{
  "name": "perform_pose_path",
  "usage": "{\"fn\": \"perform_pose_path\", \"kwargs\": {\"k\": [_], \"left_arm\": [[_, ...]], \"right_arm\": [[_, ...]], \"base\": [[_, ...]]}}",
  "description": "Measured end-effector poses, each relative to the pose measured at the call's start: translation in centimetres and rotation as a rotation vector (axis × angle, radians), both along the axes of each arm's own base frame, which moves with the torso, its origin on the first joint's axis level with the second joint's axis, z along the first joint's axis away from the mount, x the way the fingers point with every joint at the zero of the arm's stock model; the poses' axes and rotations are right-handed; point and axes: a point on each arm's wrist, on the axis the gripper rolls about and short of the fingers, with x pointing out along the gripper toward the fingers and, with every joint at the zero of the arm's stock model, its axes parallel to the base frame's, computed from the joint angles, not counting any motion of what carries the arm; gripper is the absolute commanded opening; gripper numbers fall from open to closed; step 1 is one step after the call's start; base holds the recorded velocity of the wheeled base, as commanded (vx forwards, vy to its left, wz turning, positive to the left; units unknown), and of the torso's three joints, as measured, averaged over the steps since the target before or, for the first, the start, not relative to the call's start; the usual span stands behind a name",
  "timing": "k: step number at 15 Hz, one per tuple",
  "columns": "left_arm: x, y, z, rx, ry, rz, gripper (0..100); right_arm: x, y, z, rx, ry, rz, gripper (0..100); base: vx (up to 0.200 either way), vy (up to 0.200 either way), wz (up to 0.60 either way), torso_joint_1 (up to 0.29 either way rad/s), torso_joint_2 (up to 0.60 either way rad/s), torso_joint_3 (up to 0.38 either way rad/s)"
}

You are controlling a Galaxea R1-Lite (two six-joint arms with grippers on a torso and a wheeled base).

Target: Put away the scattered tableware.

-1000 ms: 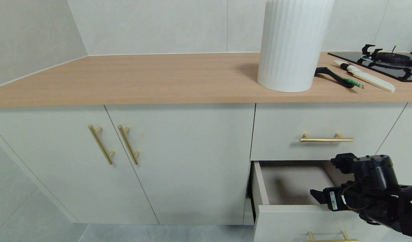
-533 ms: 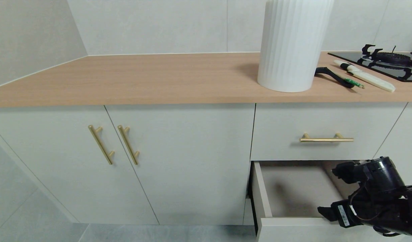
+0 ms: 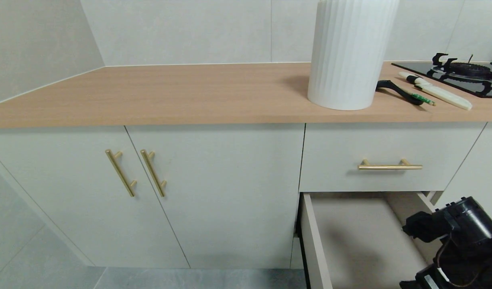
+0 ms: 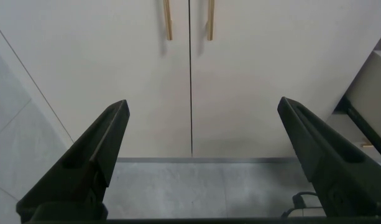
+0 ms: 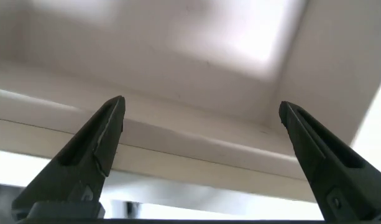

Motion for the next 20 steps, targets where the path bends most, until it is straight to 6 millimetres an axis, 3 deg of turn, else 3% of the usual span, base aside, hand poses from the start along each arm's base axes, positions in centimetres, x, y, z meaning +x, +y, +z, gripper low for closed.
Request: {"fn": "perform_pose_path", "kwargs": {"k": [6,9,14,17,20], "left_arm": [[0.0,0.0,0.0,0.0,0.0,0.0,100],[0.0,0.0,0.0,0.0,0.0,0.0,100],[0.0,0.0,0.0,0.0,0.0,0.0,100],[0.0,0.0,0.0,0.0,0.0,0.0,100],[0.0,0.0,0.0,0.0,0.0,0.0,100]], "right_arm": [[-2.5,0.0,0.3,-0.077,0.148,0.119,100],[-2.3,0.3,1.0,-0.055,0.123,0.12,100],[-0.5,1.1,5.2,0.181,-0.076,-0.126,100],[-1.2,0.8,8.1,0.288,-0.196,-0.129,100],[-2.1,0.4,9.3,0.323,-0.254,-0.111,100]], "base": [[0.0,0.0,0.0,0.0,0.0,0.0],[0.0,0.0,0.0,0.0,0.0,0.0],[0.0,0.0,0.0,0.0,0.0,0.0],[0.0,0.0,0.0,0.0,0.0,0.0],[0.0,0.0,0.0,0.0,0.0,0.0]]}}
